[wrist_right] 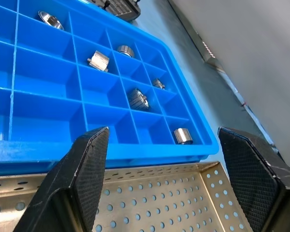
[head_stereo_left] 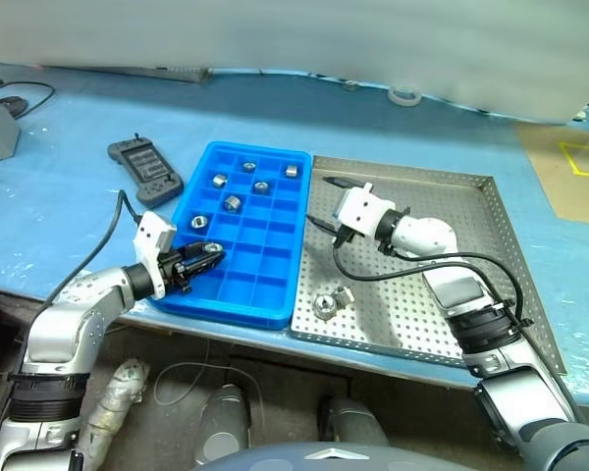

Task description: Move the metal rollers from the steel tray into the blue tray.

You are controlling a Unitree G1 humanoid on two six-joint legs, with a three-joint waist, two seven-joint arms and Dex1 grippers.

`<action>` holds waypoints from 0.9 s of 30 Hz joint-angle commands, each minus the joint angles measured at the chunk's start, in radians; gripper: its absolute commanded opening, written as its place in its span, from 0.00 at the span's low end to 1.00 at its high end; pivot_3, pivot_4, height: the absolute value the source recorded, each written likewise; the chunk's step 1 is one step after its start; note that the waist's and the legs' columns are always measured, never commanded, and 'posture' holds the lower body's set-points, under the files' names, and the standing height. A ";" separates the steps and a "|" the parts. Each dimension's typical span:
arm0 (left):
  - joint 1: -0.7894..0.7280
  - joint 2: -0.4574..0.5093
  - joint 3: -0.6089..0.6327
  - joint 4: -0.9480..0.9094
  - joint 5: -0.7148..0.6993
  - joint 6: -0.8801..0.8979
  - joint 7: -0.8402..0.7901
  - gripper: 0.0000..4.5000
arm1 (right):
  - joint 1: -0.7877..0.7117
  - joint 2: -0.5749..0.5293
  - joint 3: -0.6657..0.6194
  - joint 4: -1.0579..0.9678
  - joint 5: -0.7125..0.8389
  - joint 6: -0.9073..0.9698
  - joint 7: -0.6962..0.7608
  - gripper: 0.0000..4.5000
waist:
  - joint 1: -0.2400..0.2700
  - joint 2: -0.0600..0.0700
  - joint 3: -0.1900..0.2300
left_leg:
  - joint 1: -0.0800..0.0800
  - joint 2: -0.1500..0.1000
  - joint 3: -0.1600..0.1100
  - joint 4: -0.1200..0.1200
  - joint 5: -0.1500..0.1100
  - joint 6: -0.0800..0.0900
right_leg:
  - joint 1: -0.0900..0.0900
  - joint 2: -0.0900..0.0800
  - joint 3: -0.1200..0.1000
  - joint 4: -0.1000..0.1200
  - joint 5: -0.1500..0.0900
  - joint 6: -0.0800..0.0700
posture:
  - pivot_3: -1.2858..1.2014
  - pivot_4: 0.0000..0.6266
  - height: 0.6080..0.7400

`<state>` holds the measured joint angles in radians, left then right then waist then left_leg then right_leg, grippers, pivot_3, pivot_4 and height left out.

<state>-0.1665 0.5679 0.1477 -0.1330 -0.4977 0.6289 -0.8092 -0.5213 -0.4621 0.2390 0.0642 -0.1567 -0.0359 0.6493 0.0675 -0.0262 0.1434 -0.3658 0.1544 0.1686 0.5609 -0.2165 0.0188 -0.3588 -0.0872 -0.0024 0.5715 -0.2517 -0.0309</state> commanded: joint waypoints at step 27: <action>-0.414 -0.063 -0.225 0.163 0.012 -0.081 -0.207 0.80 | 0.289 -0.301 -0.098 -0.277 0.128 0.090 0.265 0.84 | -0.022 0.000 -0.001 | 0.002 -0.002 -0.003 0.001 0.000 -0.001 | 0.004 0.000 0.002 -0.001 0.000 0.001 | 0.47 0.24 1.00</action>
<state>-0.5453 0.5093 -0.0593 0.0074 -0.5058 0.5860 -0.9902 -0.2582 -0.7358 0.1675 -0.1344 -0.0756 0.0392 0.8595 0.0456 -0.0264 0.1429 -0.3648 0.1528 0.1651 0.5615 -0.2162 0.0184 -0.3548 -0.0867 -0.0001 0.5709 -0.2515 -0.0301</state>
